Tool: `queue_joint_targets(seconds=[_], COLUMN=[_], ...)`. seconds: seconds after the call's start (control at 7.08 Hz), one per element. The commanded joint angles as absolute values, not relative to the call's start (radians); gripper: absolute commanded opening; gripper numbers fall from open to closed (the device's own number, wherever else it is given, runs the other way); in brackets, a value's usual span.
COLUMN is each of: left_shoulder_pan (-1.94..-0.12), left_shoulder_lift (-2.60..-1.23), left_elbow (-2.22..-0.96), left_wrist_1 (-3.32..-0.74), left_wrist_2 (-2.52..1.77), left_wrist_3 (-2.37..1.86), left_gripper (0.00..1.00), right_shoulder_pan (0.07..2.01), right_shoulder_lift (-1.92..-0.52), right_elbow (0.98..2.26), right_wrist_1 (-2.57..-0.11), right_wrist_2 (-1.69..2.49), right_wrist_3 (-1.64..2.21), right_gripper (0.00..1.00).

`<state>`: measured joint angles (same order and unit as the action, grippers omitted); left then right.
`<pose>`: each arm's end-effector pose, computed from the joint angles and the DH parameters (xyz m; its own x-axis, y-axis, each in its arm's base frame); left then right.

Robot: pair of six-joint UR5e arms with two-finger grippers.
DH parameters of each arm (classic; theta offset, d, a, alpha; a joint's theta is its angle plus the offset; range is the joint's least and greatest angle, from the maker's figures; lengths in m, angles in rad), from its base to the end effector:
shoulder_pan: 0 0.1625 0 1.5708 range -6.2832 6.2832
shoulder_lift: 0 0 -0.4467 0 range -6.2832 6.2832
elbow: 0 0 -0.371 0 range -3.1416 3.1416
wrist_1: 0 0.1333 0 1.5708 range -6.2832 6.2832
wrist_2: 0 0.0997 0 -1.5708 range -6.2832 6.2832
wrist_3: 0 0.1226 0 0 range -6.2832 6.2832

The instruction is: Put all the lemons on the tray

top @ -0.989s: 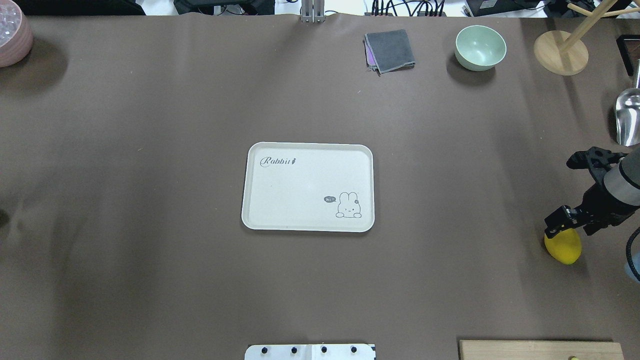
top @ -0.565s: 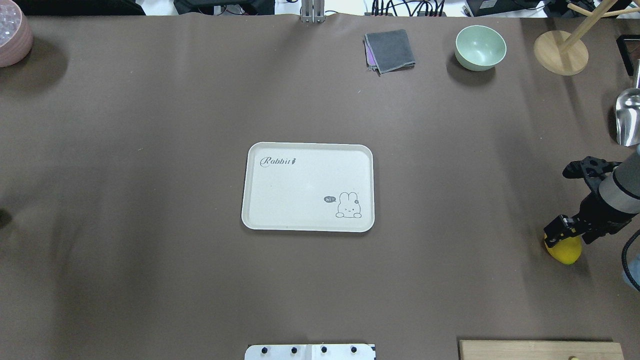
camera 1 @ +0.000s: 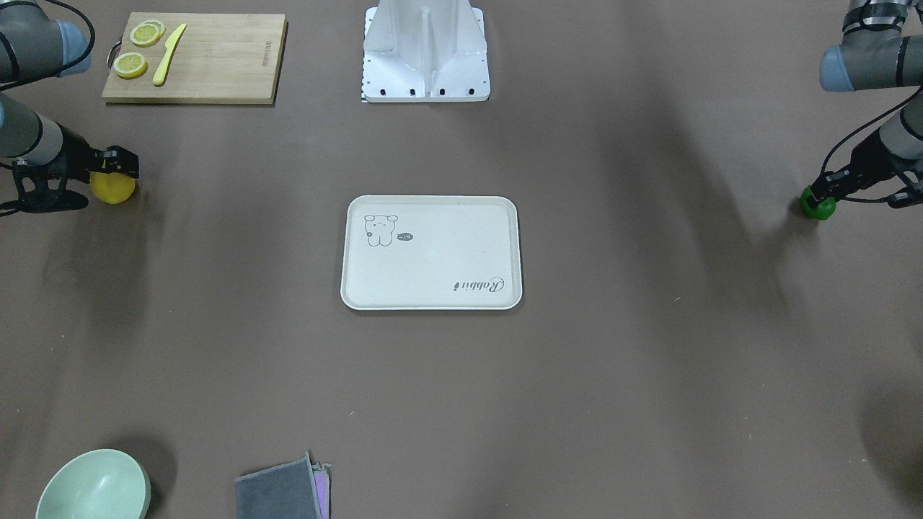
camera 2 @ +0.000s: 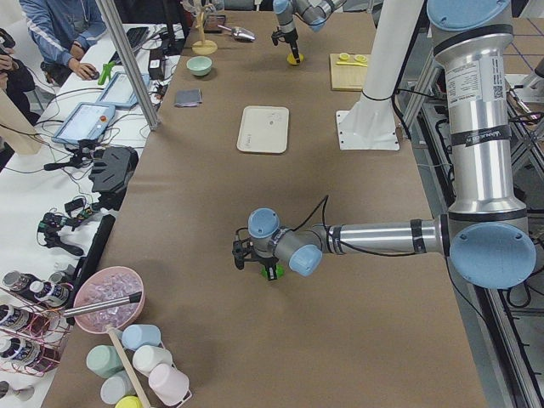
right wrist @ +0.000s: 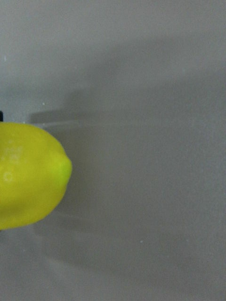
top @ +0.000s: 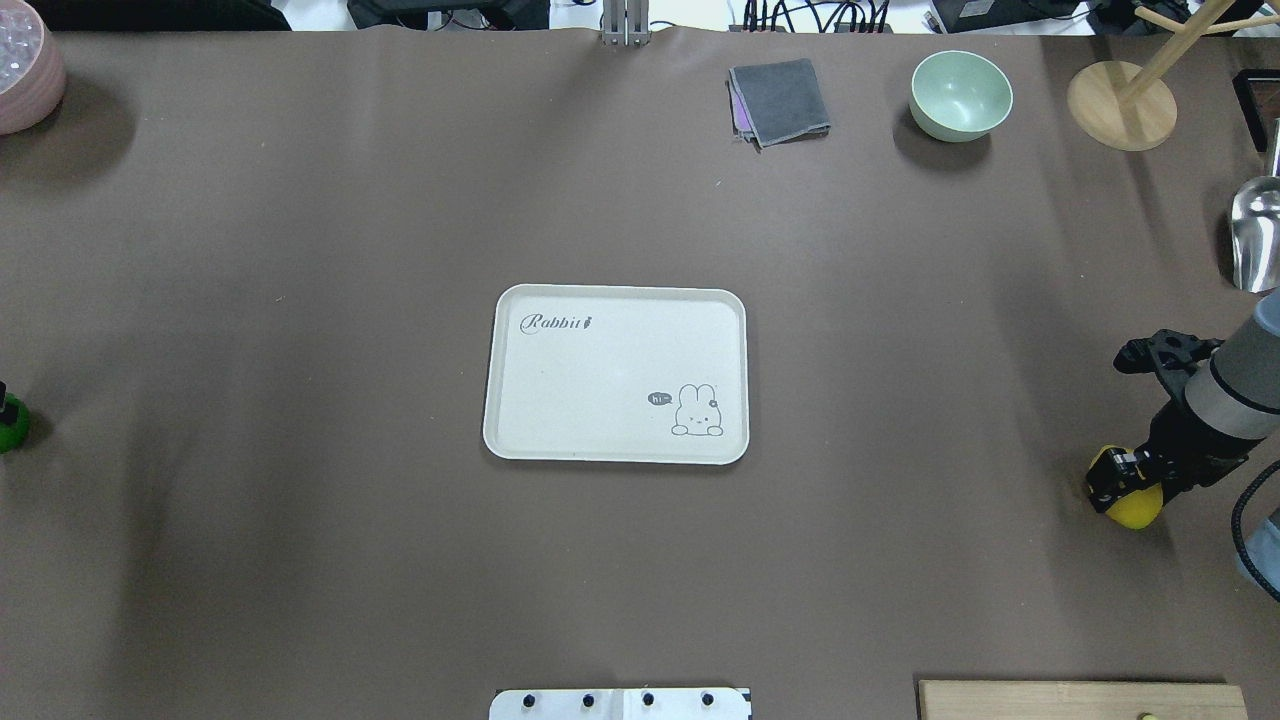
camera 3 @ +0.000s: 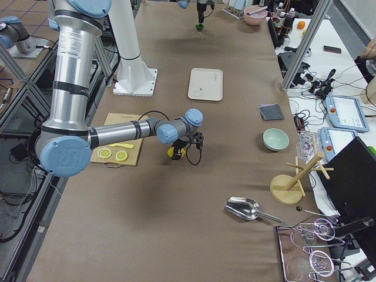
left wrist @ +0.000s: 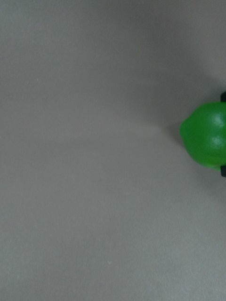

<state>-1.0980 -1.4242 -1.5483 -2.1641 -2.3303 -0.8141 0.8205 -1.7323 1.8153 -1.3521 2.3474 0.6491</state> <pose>0.1513 -0.4032 0.7068 0.6564 -0.1900 -0.7301 0.0907 0.9806 -0.1737 -0.2511 -0.3389 0.6265 0.6961 -0.0866 0.7127 0.2891 0.9425 -0.1678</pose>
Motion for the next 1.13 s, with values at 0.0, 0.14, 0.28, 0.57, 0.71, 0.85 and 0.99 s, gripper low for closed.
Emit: queue_joint_targets(seconds=[0.0,0.14,0.28,0.57,0.71,0.85,0.99], left_shoulder_pan=[-1.126,-1.164,-1.199,-1.223,-1.223,-1.220,-1.218], left_shoulder_lift=[-1.524,-1.602,-1.706,-1.874,-1.937,-2.003,-2.031], left_elbow=[-1.549,-1.551,-1.549,-1.546,-1.552,-1.561,-1.590], left_wrist_1=[-2.003,-1.868,-1.692,-1.461,-1.398,-1.332,-1.316], left_wrist_2=[-2.387,-2.388,-2.387,-2.381,-2.381,-2.378,-2.379], left_wrist_3=[-0.752,-0.691,-0.607,-0.535,-0.535,-0.537,-0.548], left_gripper=[0.00,0.00,0.00,0.00,0.00,0.00,0.00], right_shoulder_pan=[0.819,0.819,0.819,0.821,0.805,0.787,0.784], right_shoulder_lift=[-1.723,-1.720,-1.714,-1.611,-1.544,-1.479,-1.421], right_elbow=[1.828,1.850,1.893,1.931,1.928,1.925,1.918], right_wrist_1=[-1.364,-1.364,-1.364,-1.361,-1.361,-1.361,-1.361], right_wrist_2=[2.345,2.335,2.333,2.329,2.310,2.275,2.275], right_wrist_3=[0.649,0.650,0.649,0.649,0.647,0.647,0.649], right_gripper=[0.23,0.23,0.23,0.24,0.23,0.23,0.23])
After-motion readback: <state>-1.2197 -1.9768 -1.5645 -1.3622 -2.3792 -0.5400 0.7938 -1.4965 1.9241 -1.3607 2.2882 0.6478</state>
